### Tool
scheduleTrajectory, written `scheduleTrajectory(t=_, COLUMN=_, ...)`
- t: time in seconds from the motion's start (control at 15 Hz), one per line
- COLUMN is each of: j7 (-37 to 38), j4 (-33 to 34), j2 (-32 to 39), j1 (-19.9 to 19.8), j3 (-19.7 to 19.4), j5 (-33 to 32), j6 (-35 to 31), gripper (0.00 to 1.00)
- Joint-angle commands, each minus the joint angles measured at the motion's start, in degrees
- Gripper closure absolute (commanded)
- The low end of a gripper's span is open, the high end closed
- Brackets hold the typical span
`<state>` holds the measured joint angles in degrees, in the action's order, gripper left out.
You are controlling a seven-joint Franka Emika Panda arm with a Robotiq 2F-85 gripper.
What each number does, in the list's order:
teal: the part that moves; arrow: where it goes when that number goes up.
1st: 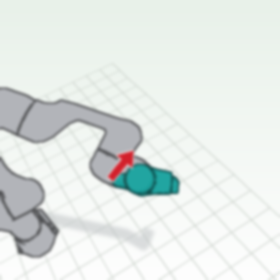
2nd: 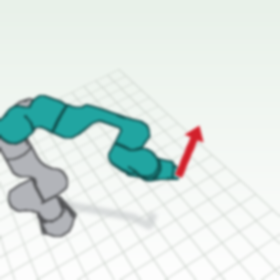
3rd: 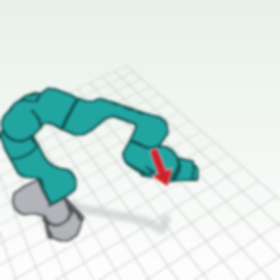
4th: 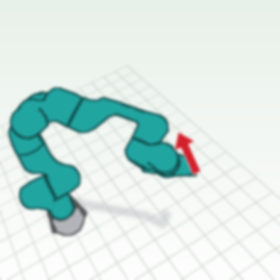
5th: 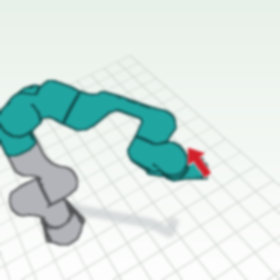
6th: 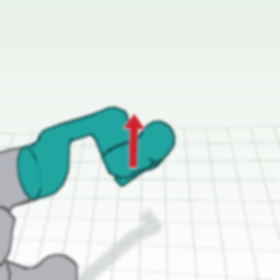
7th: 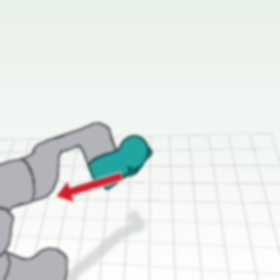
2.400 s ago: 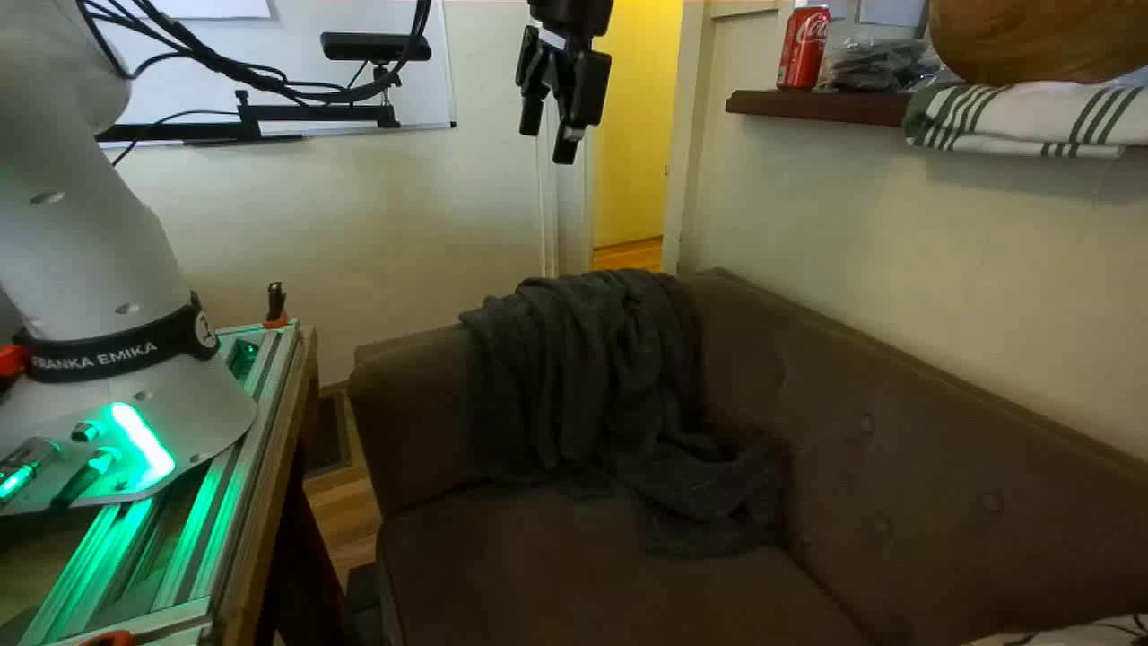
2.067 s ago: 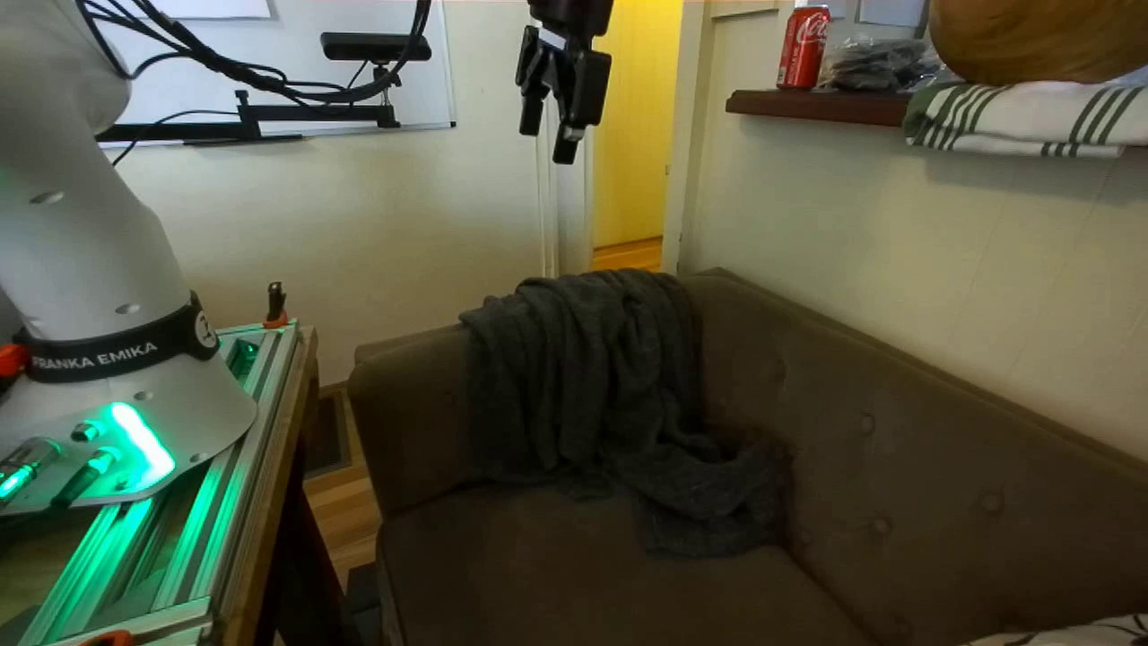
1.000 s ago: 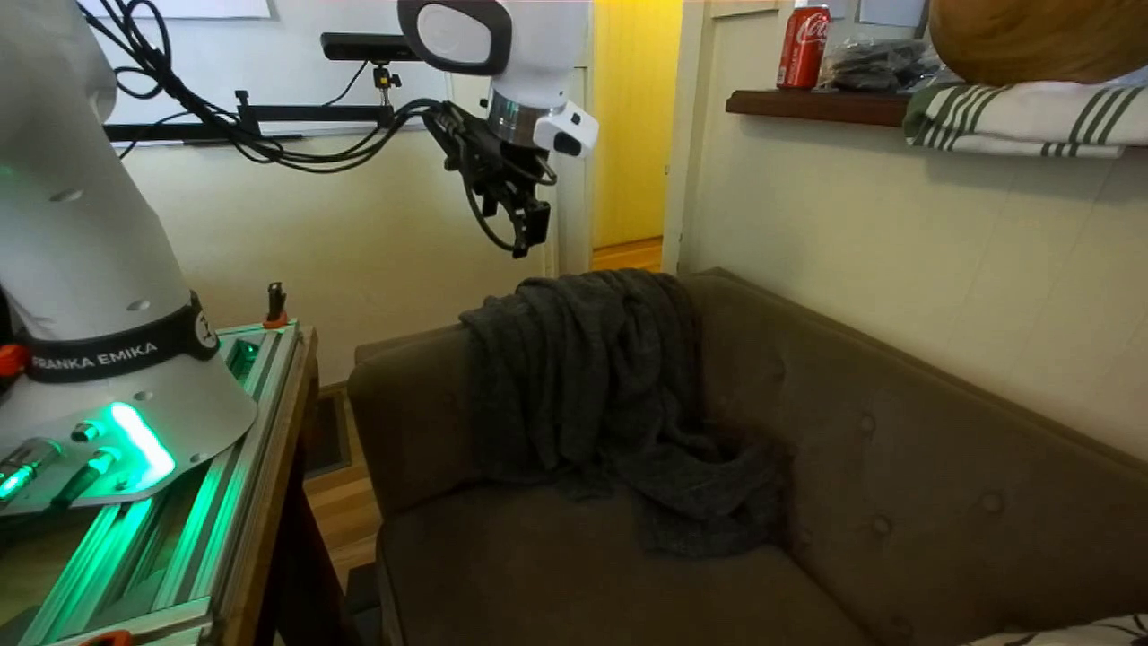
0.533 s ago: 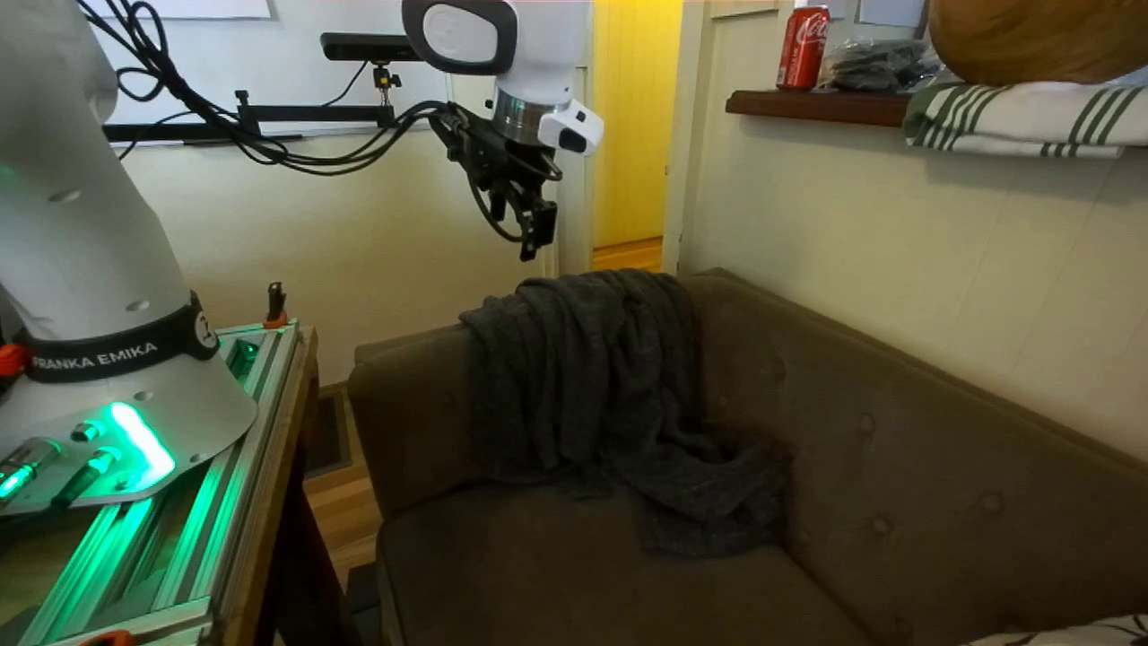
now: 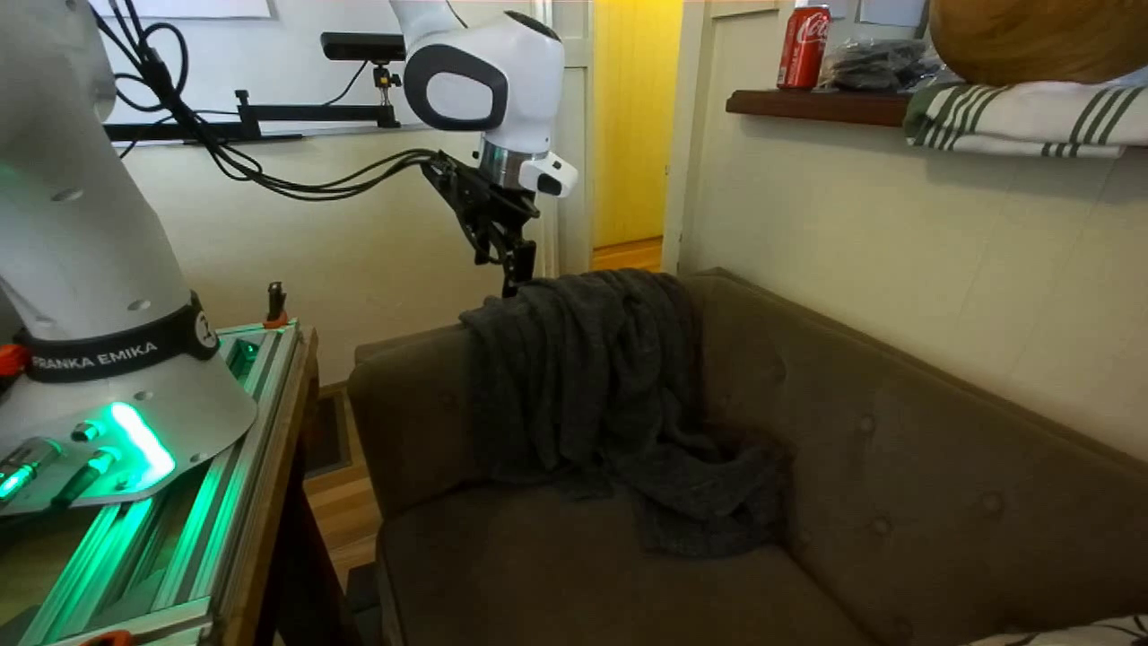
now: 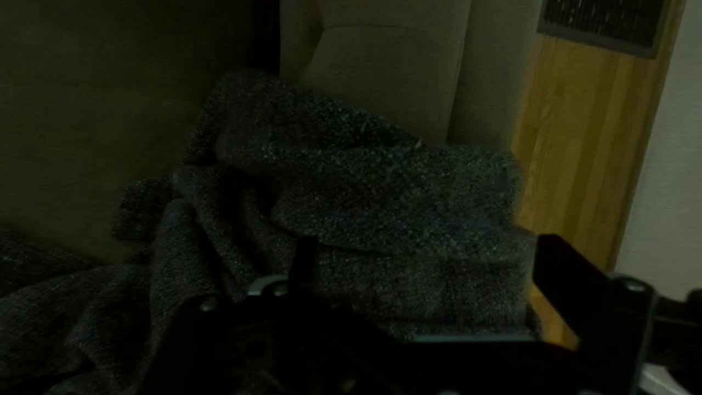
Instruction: Spread out the blanket on the armrest
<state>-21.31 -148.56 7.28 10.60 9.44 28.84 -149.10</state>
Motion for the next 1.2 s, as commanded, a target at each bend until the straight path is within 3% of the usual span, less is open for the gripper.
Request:
scheduleTrajectory(t=0.0, j7=2.70, j4=0.39, j2=4.67, j1=-0.20, j3=2.56, j5=-2.17, j6=-7.29, gripper=0.00)
scheduleTrajectory(t=0.27, j7=5.72, j4=1.16, j2=9.93, j1=-0.37, j3=3.73, j5=-7.42, j6=-15.12, gripper=0.00)
scheduleTrajectory(t=0.67, j7=14.00, j4=4.76, j2=16.61, j1=1.66, j3=0.78, j5=-22.05, j6=-18.32, gripper=0.01)
scheduleTrajectory(t=0.73, j7=14.74, j4=5.55, j2=17.43, j1=1.84, j3=0.66, j5=-23.37, j6=-18.66, gripper=0.25)
scheduleTrajectory(t=0.87, j7=16.20, j4=7.15, j2=18.40, j1=3.04, j3=-0.35, j5=-26.39, j6=-17.96, gripper=0.29)
scheduleTrajectory(t=0.93, j7=16.30, j4=7.82, j2=18.82, j1=2.83, j3=0.01, j5=-26.96, j6=-17.43, gripper=0.38)
scheduleTrajectory(t=1.13, j7=13.71, j4=8.33, j2=18.71, j1=-1.68, j3=5.58, j5=-23.99, j6=-14.82, gripper=0.60)
